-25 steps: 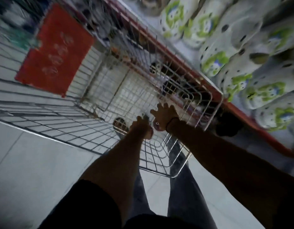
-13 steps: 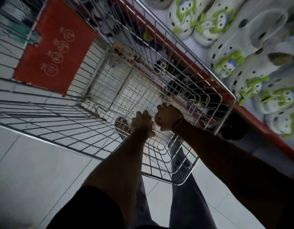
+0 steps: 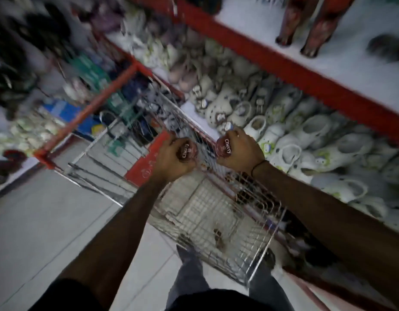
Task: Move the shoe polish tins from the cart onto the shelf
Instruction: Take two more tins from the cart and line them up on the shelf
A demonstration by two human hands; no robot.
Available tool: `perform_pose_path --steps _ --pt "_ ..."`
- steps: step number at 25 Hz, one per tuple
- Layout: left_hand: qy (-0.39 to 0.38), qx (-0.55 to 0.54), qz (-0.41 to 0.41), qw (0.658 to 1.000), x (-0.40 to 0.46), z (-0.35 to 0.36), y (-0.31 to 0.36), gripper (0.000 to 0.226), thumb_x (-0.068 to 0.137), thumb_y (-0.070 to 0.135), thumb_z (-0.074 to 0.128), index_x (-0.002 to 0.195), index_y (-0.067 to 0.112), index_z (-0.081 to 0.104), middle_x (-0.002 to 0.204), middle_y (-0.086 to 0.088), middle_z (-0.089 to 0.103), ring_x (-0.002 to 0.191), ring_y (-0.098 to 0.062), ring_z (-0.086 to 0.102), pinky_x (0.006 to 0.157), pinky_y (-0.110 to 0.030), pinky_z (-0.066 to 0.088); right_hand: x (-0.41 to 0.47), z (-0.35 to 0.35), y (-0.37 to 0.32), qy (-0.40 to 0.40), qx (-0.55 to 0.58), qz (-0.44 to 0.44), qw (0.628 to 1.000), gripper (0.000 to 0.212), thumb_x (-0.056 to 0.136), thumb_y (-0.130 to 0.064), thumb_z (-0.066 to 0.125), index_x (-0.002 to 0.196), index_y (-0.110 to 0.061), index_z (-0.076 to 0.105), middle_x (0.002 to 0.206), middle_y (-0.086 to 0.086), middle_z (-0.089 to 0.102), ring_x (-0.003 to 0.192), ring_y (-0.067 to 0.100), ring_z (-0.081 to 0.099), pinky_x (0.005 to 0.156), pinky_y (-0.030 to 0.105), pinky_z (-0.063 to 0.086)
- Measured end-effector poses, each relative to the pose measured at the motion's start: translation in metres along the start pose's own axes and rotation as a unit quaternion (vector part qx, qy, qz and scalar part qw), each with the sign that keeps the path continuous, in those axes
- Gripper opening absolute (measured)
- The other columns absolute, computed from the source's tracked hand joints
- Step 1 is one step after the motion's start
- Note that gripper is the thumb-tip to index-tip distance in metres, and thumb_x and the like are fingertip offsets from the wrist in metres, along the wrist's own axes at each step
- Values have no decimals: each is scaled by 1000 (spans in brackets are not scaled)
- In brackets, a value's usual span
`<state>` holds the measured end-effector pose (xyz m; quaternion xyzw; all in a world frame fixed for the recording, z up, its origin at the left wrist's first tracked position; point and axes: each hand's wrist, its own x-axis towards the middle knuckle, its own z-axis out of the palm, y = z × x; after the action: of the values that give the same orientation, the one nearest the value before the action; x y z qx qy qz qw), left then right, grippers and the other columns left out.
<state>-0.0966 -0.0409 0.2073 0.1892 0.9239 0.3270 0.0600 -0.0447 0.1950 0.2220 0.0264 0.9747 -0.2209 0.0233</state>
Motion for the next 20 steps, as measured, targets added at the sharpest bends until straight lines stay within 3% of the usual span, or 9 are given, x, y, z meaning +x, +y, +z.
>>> perform_pose_path --steps 5,8,10,13,17,20 --pt "106 -66 153 980 42 -61 106 61 62 37 70 116 10 64 106 -8 64 95 -20 58 80 -24 42 -17 -141 -16 200 31 26 979 69 62 -58 70 114 -17 52 108 10 63 96 36 64 72 38 50" --pt "136 -71 250 956 74 -63 182 53 62 33 75 109 10 66 103 -6 69 93 -21 61 83 -28 46 -41 -209 3 290 14 64 955 66 63 -52 74 116 -22 49 102 10 67 93 38 66 71 41 55" --pt "123 -82 295 944 90 -46 236 48 64 30 75 108 12 67 103 -4 71 95 -23 64 87 -33 49 -60 -243 30 326 -11 107 939 58 61 -54 74 104 -23 50 96 8 68 91 36 66 68 41 55" --pt "66 -96 342 933 105 -13 307 41 65 31 68 101 10 67 97 -7 71 91 -25 63 83 -30 47 -83 -273 76 320 -79 161 931 55 59 -50 74 101 -18 57 93 11 71 91 37 66 70 40 54" --pt "-42 -42 309 949 126 31 357 34 66 35 67 91 12 63 87 -9 72 84 -29 67 72 -35 53 -106 -278 126 264 -162 232 922 58 63 -49 70 109 -14 62 90 14 73 90 39 66 72 39 53" --pt "-99 28 318 943 140 57 367 31 69 33 66 91 12 66 92 -12 74 91 -33 68 73 -33 51 -110 -271 146 233 -222 269 908 44 67 -59 67 89 -21 64 85 9 72 96 34 60 74 38 37"
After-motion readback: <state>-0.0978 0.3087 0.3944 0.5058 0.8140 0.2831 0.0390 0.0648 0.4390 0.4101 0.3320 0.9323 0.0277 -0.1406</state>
